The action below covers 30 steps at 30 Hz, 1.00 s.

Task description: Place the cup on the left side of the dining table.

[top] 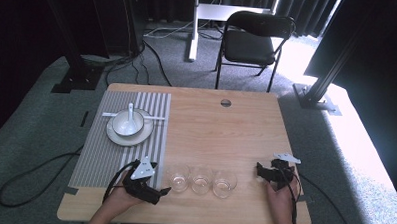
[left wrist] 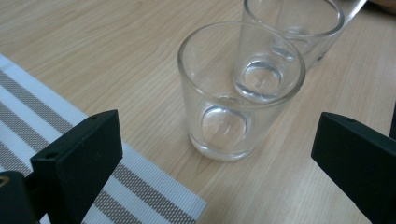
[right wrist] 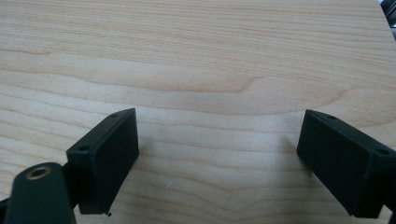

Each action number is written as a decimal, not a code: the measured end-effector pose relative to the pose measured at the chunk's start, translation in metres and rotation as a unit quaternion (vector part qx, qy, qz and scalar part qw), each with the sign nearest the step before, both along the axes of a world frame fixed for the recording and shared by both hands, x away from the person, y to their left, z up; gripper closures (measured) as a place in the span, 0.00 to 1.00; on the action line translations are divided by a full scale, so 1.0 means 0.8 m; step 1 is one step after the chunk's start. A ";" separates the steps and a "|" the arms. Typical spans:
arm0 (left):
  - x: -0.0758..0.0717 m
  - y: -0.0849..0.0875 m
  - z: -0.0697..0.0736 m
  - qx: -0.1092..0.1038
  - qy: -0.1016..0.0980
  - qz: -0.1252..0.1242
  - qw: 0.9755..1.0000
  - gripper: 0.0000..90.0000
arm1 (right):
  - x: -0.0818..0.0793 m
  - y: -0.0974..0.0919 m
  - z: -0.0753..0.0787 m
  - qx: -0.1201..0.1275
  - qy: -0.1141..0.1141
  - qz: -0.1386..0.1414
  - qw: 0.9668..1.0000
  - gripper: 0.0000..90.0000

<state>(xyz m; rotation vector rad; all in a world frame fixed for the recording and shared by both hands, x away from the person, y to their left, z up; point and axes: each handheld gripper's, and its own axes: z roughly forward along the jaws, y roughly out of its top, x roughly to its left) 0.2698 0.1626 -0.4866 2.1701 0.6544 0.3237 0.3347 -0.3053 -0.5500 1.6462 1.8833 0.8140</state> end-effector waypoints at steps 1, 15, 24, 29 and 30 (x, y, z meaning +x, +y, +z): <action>0.000 -0.002 0.001 0.001 -0.004 0.001 1.000 0.03 | 0.000 0.000 0.000 0.000 0.000 0.000 1.000 0.14; 0.009 -0.035 0.020 0.008 -0.017 -0.030 0.999 0.03 | 0.000 0.000 0.000 0.000 0.000 0.000 1.000 0.14; 0.013 -0.063 0.034 0.014 -0.022 -0.055 0.998 0.03 | 0.000 0.000 0.000 -0.001 0.000 0.000 1.000 0.14; 0.013 -0.081 0.038 0.028 -0.023 -0.066 0.997 0.03 | 0.000 0.000 0.000 0.000 0.000 0.000 1.000 0.14; 0.014 -0.084 0.038 0.031 -0.024 -0.069 0.997 0.03 | 0.000 0.000 0.000 0.000 0.000 0.000 1.000 0.14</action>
